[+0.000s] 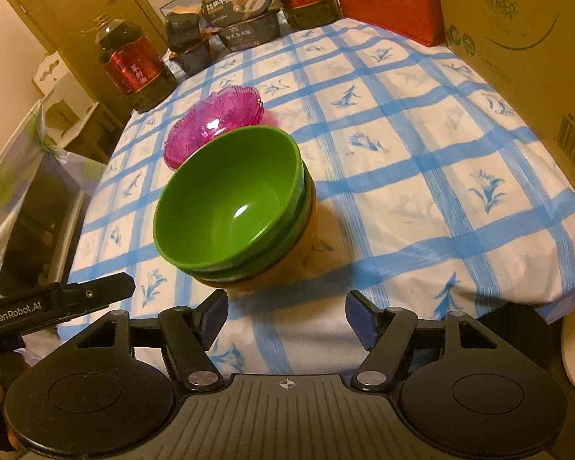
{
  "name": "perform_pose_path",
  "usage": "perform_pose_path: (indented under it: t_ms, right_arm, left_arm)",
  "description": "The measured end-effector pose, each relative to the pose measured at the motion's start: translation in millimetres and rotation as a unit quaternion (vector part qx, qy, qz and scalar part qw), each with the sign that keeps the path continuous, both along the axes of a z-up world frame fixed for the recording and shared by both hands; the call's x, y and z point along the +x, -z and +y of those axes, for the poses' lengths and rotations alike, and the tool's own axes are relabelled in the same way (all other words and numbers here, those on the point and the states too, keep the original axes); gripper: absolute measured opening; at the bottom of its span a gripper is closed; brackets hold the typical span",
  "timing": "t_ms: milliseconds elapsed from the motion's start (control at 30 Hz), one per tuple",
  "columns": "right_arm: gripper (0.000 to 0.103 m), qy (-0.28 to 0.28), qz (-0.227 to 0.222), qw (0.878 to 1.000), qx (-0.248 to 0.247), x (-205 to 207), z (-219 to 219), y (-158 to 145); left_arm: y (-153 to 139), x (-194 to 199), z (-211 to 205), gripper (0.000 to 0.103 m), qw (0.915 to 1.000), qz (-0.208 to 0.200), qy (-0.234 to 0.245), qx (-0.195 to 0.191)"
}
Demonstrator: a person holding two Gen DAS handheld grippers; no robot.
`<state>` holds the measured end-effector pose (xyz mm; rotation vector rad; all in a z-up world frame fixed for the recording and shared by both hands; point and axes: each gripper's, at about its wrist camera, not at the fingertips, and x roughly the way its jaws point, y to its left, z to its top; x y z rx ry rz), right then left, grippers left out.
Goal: Organize plates and bowls
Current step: 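Close both grippers on the rim of the stacked bowls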
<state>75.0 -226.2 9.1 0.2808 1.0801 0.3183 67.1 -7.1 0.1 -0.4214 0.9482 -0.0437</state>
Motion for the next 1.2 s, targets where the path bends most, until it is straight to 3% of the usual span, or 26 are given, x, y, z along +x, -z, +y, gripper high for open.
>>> perform_pose_path:
  t_ms: [733,1200]
  right_arm:
    - [0.069,0.031,-0.006,0.999,0.010,8.4,-10.3,-2.6]
    - [0.069,0.039,-0.011,0.999,0.012,45.7,-2.7,-3.8]
  left_arm:
    - [3.4,6.2,3.8,0.078,1.0000,-0.004,-0.004,-0.002]
    - [11.3,46.0,10.0,0.080,0.9996,0.007,-0.013,-0.025]
